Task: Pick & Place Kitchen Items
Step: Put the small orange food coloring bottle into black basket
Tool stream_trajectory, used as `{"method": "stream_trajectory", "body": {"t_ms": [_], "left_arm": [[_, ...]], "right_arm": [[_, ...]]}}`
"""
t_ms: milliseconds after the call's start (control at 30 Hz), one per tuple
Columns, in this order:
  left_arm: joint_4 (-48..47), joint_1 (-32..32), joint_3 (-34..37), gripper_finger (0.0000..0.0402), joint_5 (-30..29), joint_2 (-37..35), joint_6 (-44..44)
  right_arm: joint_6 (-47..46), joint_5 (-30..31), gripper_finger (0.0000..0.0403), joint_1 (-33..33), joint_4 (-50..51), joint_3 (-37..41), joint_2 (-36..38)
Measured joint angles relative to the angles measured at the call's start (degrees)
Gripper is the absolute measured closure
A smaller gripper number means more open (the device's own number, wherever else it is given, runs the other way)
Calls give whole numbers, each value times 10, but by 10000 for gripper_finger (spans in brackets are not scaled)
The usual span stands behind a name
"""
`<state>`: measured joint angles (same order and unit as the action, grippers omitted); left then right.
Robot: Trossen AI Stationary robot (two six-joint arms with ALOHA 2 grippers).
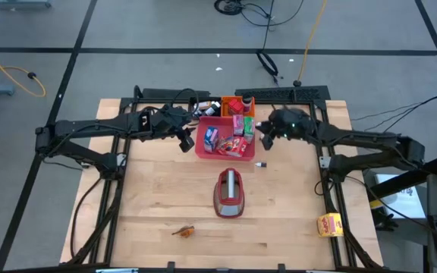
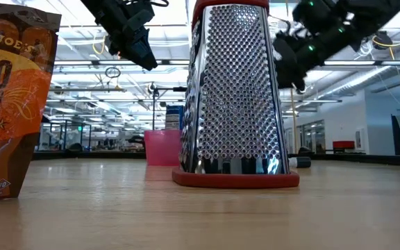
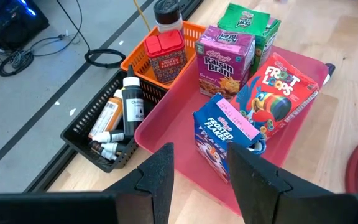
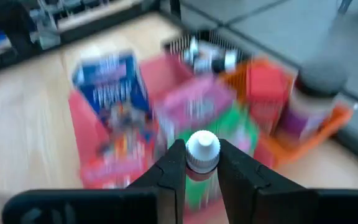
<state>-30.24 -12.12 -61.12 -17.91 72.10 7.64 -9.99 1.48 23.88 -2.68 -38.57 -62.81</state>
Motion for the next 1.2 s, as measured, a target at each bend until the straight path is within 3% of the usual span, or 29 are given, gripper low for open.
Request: {"method": "stream_trajectory", "body": {"t_ms": [233,767,1200], "left_arm": [[0,0,0,252,0,0,2],[1,0,0,252,0,0,3],[1,0,0,252,0,0,1]], "right_arm": [[35,-30,343,17,16,-104,-70],[68,-153,343,62,15,-349,-339],[74,-153,343,70,13,-496,-489]]}}
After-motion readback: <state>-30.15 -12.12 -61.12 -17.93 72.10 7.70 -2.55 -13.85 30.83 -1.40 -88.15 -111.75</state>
